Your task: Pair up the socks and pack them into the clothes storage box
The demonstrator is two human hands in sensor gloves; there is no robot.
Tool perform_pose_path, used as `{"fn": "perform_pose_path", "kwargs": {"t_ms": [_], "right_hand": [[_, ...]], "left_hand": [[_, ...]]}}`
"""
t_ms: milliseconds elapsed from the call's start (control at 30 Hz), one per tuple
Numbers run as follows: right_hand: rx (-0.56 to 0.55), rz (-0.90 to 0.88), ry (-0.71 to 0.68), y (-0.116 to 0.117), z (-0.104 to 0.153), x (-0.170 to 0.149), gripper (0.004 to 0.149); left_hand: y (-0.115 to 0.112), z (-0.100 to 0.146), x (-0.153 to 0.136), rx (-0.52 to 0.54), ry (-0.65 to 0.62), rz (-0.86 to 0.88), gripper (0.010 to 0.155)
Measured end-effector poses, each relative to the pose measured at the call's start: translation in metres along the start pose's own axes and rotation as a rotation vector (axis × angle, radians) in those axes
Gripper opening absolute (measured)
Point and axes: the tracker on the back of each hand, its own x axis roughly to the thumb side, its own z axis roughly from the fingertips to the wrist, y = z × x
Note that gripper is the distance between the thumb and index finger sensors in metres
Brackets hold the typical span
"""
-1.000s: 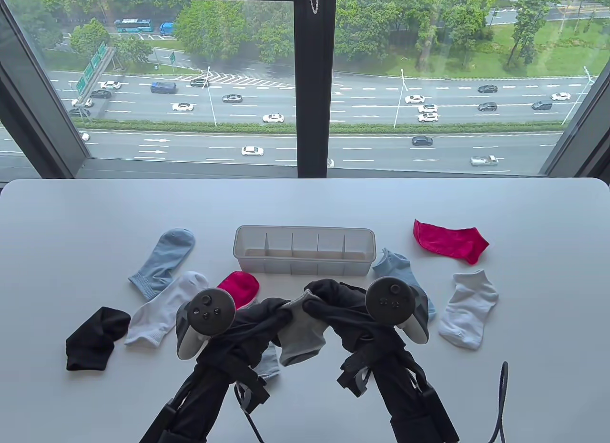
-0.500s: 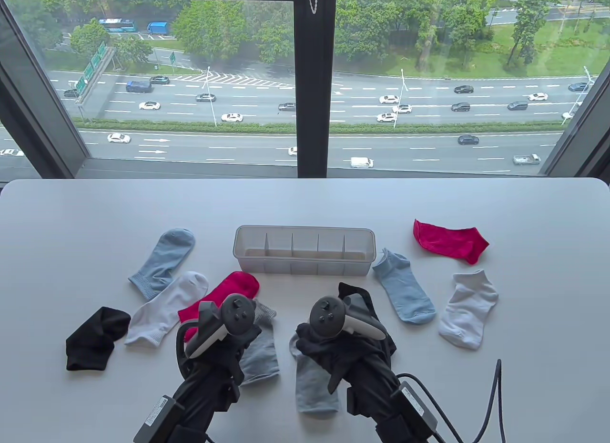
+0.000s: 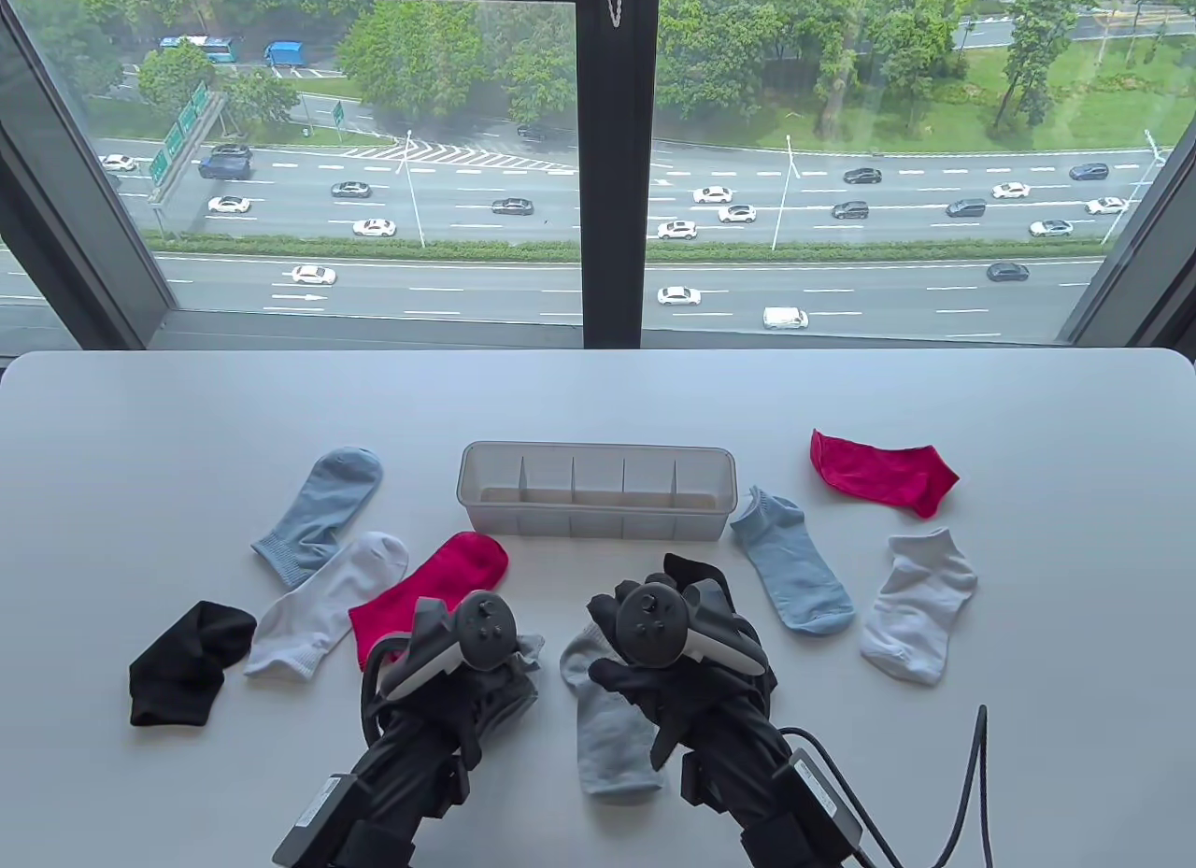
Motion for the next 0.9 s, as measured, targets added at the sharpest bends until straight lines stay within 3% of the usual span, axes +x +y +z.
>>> {"fn": "perform_pose_path", "kwargs": {"t_ms": [67, 167, 233, 267, 300, 333, 433, 500, 567, 633, 733, 833, 900], "right_hand": [[-0.028, -0.034, -0.034, -0.006, 0.003, 0.0, 0.092], [-0.073, -0.199, -0.121, -0.014, 0.008, -0.003, 0.099], [-0.064, -0.367, -0.206, -0.017, 0.01, -0.006, 0.088], [-0.096, -0.453, -0.213, -0.019, 0.013, -0.008, 0.072], [-0.16, -0.481, -0.195, -0.021, 0.014, -0.01, 0.051], [-0.278, -0.489, -0.141, -0.024, 0.017, -0.013, 0.042], [-0.437, -0.426, -0.032, -0.033, 0.025, -0.019, 0.042], [-0.512, -0.373, 0.03, -0.039, 0.029, -0.019, 0.046], [-0.513, -0.377, 0.025, -0.043, 0.031, -0.016, 0.054], [-0.513, -0.466, 0.022, -0.043, 0.031, -0.013, 0.055], [-0.455, -0.586, -0.035, -0.041, 0.03, -0.01, 0.056], [-0.434, -0.683, -0.066, -0.04, 0.031, -0.01, 0.054], [-0.445, -0.668, -0.079, -0.043, 0.034, -0.013, 0.058]], "left_hand": [[0.019, 0.008, 0.005, 0.02, -0.157, 0.196, 0.042], [0.028, 0.013, 0.017, -0.042, -0.319, 0.481, 0.042], [0.025, 0.012, 0.021, -0.034, -0.351, 0.588, 0.042], [0.023, 0.01, 0.022, -0.032, -0.348, 0.603, 0.042], [0.023, 0.009, 0.021, -0.037, -0.328, 0.597, 0.042], [0.022, 0.01, 0.018, -0.01, -0.263, 0.569, 0.043], [0.026, 0.017, 0.013, 0.17, -0.131, 0.506, 0.053], [0.032, 0.025, 0.017, 0.301, -0.165, 0.479, 0.055], [0.036, 0.029, 0.03, 0.345, -0.31, 0.43, 0.055], [0.029, 0.028, 0.047, 0.248, -0.441, 0.358, 0.062], [0.017, 0.025, 0.063, 0.172, -0.417, 0.184, 0.076], [0.018, 0.025, 0.064, 0.366, -0.367, 0.196, 0.051], [0.023, 0.026, 0.059, 0.353, -0.355, 0.273, 0.043]]}}
